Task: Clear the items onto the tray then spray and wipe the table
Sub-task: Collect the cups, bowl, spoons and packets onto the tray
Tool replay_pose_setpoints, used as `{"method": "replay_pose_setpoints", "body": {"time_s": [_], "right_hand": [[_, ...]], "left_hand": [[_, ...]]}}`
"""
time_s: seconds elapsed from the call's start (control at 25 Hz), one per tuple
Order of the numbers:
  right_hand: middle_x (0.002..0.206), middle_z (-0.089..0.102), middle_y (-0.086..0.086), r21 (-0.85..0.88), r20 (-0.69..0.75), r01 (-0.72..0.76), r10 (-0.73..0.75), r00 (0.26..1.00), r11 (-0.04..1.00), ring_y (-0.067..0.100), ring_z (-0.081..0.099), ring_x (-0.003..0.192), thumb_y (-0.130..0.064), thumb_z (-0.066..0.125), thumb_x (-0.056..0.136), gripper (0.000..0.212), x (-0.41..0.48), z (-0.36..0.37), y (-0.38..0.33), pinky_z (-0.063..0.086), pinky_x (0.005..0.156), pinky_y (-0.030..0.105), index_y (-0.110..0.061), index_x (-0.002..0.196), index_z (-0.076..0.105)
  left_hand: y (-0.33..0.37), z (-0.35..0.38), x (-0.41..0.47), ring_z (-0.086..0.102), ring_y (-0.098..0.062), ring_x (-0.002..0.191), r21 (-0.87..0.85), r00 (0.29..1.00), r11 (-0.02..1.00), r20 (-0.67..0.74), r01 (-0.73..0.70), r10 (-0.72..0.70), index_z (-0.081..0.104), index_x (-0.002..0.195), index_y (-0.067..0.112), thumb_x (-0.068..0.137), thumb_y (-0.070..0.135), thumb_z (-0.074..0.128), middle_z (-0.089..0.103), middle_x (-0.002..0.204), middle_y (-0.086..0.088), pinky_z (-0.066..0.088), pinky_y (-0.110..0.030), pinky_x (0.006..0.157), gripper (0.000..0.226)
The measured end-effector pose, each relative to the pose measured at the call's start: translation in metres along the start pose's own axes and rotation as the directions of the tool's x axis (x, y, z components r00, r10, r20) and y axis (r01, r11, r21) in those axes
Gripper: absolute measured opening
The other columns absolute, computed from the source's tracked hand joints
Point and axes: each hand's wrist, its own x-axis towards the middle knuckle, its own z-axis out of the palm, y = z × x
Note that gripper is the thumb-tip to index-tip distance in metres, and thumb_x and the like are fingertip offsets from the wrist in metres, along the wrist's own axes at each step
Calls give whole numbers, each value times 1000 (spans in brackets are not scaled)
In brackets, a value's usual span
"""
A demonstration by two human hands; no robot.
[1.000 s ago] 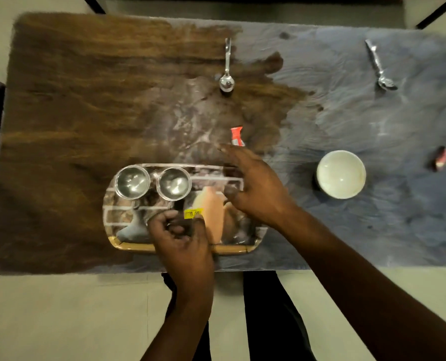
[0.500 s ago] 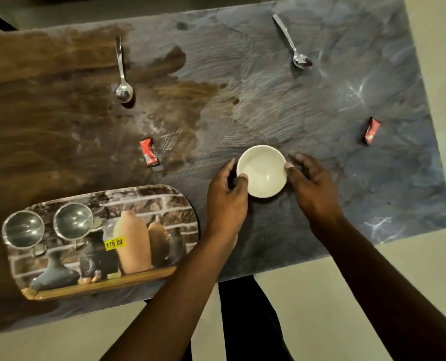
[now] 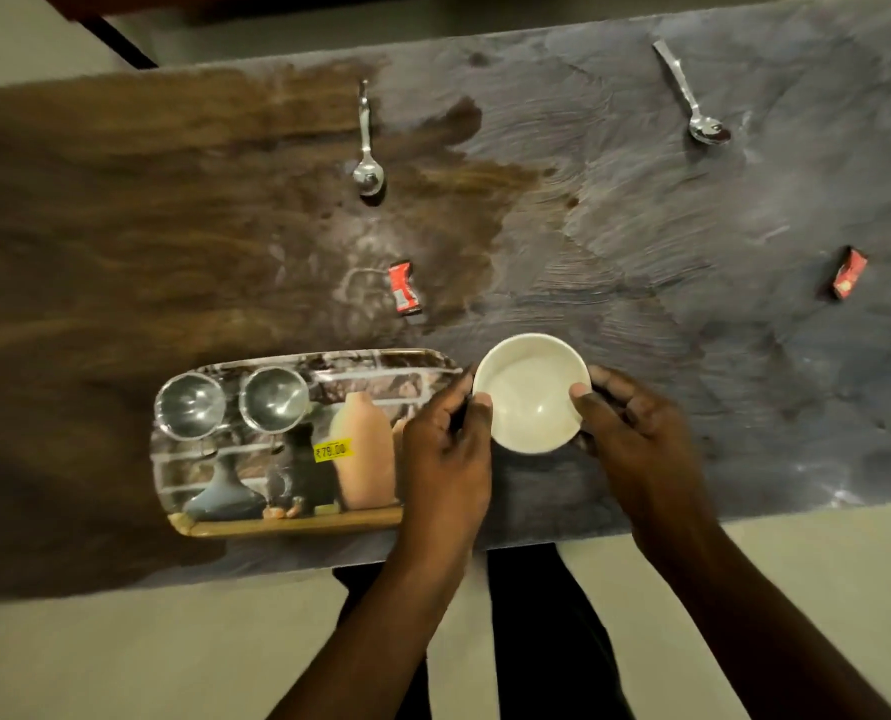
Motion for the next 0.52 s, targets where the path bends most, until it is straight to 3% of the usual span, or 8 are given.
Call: {"method": "replay_pose_setpoints", "body": {"time_s": [0.12, 0.24, 0.32, 0.44, 0.52], "right_hand": [[108, 82, -12, -62, 81, 16, -11, 997, 998, 7, 77, 100, -25, 70, 102, 24, -49, 51, 10, 64, 88, 34, -24, 125, 79], [112, 81, -18, -125, 196, 55, -30, 980, 991, 2, 76, 104, -22, 72, 101, 25, -88, 107, 22, 61, 88, 23, -29, 124, 79], [110, 80, -26, -104, 284, 51, -20, 958, 993, -4, 74, 104, -18, 70, 102, 30, -106, 142, 28, 58, 82, 14, -36, 125, 76], [114, 79, -26, -54, 343, 32, -12, 939, 998, -1, 75, 110, -14, 67, 104, 34, -120, 186, 37, 63, 94, 30, -37, 128, 75], [116, 80, -20, -46, 330, 24, -7, 944, 999, 4, 75, 114, -17, 68, 104, 32, -122, 206, 43, 61, 103, 43, -27, 134, 74]], "left_hand": [[-6, -78, -29, 71, 2, 119, -11, 999, 1000, -47, 10, -10, 75, 117, 46, 109, 11, 60, 79, 123, 22, 59, -25, 100, 39], [-22, -154, -48, 75, -4, 115, 44, 984, 996, -165, 74, -66, 80, 103, 56, 106, 15, 65, 81, 116, 22, 62, -40, 102, 43], [-33, -194, -52, 77, -13, 112, 48, 963, 992, -252, 113, -97, 80, 98, 53, 104, 16, 67, 84, 110, 16, 62, -52, 101, 40], [-46, -237, -48, 78, -14, 108, 86, 945, 991, -321, 101, -68, 79, 108, 40, 103, 14, 68, 83, 109, 15, 63, -56, 98, 29], [-49, -253, -39, 78, -5, 101, 95, 938, 990, -340, 106, -68, 78, 112, 34, 104, 13, 68, 83, 104, 22, 65, -49, 94, 25]]}}
